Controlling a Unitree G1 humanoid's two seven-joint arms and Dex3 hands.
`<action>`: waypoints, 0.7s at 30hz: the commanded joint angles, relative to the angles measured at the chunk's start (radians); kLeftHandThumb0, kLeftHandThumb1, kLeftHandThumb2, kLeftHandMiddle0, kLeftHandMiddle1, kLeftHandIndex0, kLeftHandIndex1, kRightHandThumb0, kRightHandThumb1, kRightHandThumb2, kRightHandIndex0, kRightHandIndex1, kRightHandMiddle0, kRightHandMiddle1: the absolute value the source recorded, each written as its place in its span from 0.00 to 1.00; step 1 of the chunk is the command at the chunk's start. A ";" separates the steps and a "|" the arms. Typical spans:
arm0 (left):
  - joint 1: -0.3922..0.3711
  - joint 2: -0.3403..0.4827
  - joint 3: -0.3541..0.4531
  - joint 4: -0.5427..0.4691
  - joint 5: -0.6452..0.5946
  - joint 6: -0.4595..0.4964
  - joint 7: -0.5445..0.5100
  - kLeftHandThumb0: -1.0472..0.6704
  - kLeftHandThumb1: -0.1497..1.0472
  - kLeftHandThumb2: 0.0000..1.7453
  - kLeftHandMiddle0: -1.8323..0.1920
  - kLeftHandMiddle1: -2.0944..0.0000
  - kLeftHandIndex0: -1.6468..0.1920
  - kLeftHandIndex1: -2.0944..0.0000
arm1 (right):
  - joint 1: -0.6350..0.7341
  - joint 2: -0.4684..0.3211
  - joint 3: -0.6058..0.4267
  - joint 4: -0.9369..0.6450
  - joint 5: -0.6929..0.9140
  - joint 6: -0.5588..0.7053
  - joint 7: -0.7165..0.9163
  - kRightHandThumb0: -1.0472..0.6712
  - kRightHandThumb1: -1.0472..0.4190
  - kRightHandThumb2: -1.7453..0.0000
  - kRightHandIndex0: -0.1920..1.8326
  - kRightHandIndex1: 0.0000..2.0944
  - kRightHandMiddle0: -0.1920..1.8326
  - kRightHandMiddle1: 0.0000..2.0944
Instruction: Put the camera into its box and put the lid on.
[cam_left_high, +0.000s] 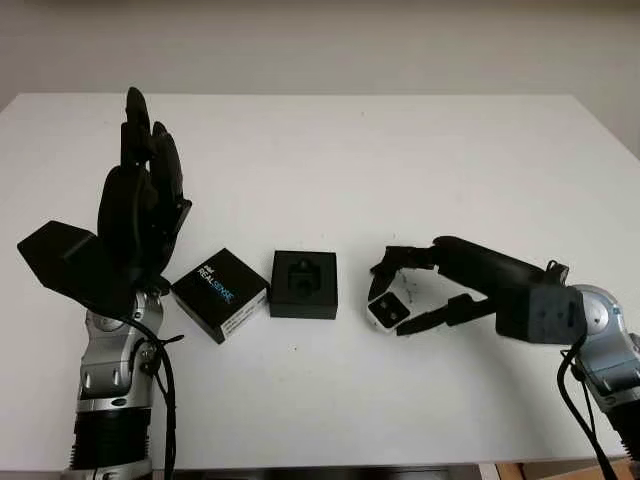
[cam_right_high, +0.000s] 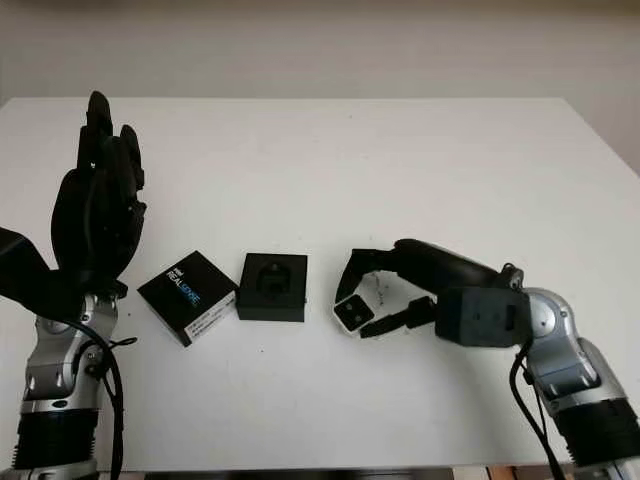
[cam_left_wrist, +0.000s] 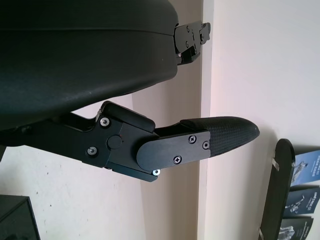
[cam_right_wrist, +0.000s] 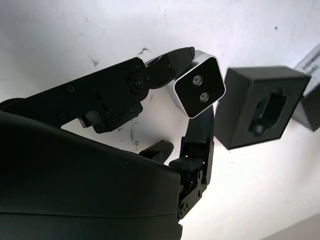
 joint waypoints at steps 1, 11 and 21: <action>0.003 -0.003 0.004 0.001 -0.002 -0.013 -0.002 0.15 1.00 0.33 1.00 1.00 1.00 1.00 | 0.005 0.009 -0.017 -0.018 0.016 0.031 0.008 0.40 0.06 0.97 0.23 0.10 0.29 0.65; 0.005 -0.001 0.003 0.006 0.001 -0.019 -0.002 0.15 1.00 0.33 1.00 1.00 1.00 1.00 | -0.003 0.053 -0.039 -0.016 0.056 0.064 0.002 0.38 0.06 0.97 0.22 0.06 0.28 0.69; 0.006 0.000 0.005 0.014 -0.002 -0.031 -0.011 0.15 1.00 0.33 1.00 1.00 1.00 1.00 | -0.023 0.168 -0.102 -0.055 0.131 0.151 -0.089 0.36 0.03 0.97 0.19 0.03 0.24 0.75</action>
